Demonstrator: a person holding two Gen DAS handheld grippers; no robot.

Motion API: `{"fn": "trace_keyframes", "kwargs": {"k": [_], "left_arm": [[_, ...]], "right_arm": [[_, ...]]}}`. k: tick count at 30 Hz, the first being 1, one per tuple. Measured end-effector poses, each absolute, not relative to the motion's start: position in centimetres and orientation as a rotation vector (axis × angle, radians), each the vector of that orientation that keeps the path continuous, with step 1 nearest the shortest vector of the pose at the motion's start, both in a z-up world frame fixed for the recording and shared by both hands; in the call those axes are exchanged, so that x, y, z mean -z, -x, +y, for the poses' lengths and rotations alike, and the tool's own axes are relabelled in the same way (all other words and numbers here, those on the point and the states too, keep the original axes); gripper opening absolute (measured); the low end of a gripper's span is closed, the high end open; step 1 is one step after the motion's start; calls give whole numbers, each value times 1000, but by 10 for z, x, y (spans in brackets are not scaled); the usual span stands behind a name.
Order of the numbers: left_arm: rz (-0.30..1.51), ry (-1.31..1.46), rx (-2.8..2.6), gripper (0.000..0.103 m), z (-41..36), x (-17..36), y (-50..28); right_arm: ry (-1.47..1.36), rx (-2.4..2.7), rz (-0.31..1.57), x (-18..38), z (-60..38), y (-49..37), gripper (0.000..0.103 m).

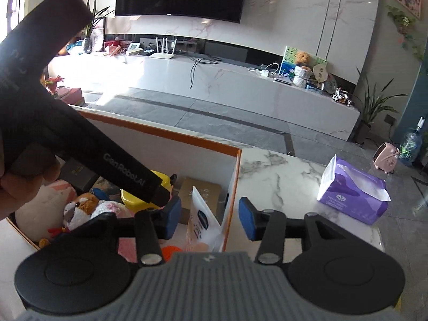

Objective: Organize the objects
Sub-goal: 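Open both tools to release the tape measure and tube into the shoebox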

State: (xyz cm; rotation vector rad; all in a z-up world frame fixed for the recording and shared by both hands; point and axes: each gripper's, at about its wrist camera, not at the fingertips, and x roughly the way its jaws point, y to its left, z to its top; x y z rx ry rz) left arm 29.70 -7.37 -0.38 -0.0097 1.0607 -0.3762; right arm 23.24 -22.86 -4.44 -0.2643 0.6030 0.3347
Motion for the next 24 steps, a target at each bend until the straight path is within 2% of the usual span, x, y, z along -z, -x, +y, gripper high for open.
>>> {"fn": "trace_keyframes", "kwargs": {"k": [3, 22, 24], "left_arm": [[1085, -22, 358, 64, -80, 11, -297], [1181, -68, 330, 66, -90, 42, -304], [1172, -65, 329, 74, -89, 40, -302]], "right_arm": [[265, -299, 595, 52, -232, -230, 59], [208, -293, 645, 68, -243, -239, 59], [209, -296, 646, 68, -243, -238, 59]]}}
